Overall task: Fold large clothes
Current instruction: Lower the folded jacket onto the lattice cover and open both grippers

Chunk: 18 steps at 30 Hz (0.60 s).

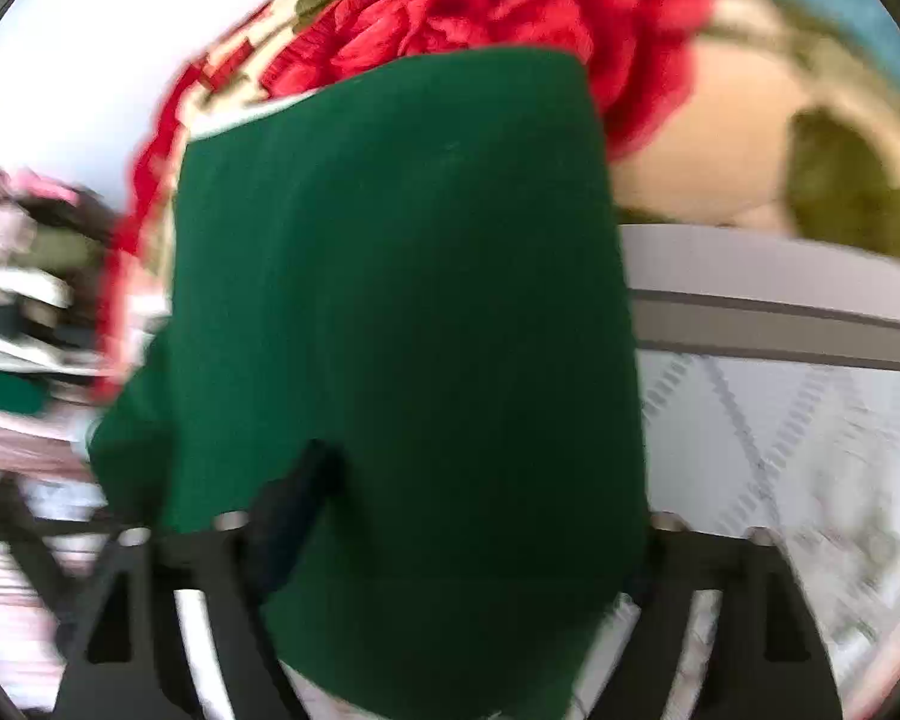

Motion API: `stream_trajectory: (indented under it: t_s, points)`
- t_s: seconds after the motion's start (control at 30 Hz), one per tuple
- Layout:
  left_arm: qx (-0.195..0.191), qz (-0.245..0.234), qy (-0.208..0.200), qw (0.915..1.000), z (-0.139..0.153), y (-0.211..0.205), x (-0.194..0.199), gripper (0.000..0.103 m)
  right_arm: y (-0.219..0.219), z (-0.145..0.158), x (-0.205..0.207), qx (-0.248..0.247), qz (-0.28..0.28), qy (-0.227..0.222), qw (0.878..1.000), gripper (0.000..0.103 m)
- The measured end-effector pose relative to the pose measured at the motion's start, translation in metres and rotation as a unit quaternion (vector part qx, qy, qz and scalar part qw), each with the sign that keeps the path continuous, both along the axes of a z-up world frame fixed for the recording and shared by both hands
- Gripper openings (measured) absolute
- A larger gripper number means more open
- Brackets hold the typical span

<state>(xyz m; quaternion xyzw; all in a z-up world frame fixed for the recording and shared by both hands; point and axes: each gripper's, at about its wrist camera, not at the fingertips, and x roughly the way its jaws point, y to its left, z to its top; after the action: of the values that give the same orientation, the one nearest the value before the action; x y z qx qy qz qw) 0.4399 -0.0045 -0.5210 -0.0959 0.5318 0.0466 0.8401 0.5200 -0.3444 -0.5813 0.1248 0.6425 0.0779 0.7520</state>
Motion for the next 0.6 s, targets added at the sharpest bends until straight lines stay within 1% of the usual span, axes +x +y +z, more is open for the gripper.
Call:
stream_trajectory:
  t_s: [0.03, 0.1, 0.2, 0.23, 0.3, 0.37, 0.4, 0.47, 0.53, 0.57, 0.6]
  points:
    - [0.012, -0.002, 0.002, 0.9999, 0.007, -0.001, -0.006, 0.099, 0.009, 0.009, -0.009, -0.022, 0.003, -0.007, 1.000, 0.097]
    - [0.047, -0.005, 0.003, 0.9989, 0.021, -0.003, -0.016, 0.101, 0.025, 0.025, -0.024, -0.067, 0.004, -0.014, 0.998, 0.098]
    - [0.086, -0.016, 0.001, 0.9962, 0.050, -0.006, -0.029, 0.101, 0.040, 0.053, -0.053, -0.099, 0.002, -0.038, 0.994, 0.098]
    - [0.092, -0.021, -0.001, 0.9955, 0.059, -0.008, -0.032, 0.101, 0.041, 0.062, -0.065, -0.109, 0.000, -0.047, 0.993, 0.098]
    - [0.112, -0.030, -0.008, 0.9932, 0.087, -0.011, -0.041, 0.101, 0.047, 0.084, -0.087, -0.116, -0.005, -0.062, 0.991, 0.098]
    - [0.117, -0.038, -0.016, 0.9923, 0.107, -0.011, -0.048, 0.101, 0.053, 0.113, -0.111, -0.118, -0.017, -0.077, 0.990, 0.098]
    - [0.127, -0.041, -0.020, 0.9909, 0.124, -0.014, -0.054, 0.101, 0.060, 0.132, -0.121, -0.122, -0.020, -0.089, 0.988, 0.098]
    - [0.125, -0.050, -0.028, 0.9906, 0.150, -0.016, -0.067, 0.101, 0.064, 0.165, -0.141, -0.152, -0.035, -0.118, 0.981, 0.098]
    - [0.114, -0.058, -0.037, 0.9910, 0.177, -0.018, -0.081, 0.101, 0.069, 0.206, -0.166, -0.173, -0.055, -0.144, 0.973, 0.098]
    - [0.112, -0.060, -0.040, 0.9911, 0.187, -0.020, -0.085, 0.101, 0.071, 0.225, -0.179, -0.183, -0.065, -0.153, 0.969, 0.098]
    - [0.111, -0.063, -0.044, 0.9908, 0.203, -0.022, -0.096, 0.101, 0.075, 0.243, -0.190, -0.190, -0.073, -0.157, 0.966, 0.098]
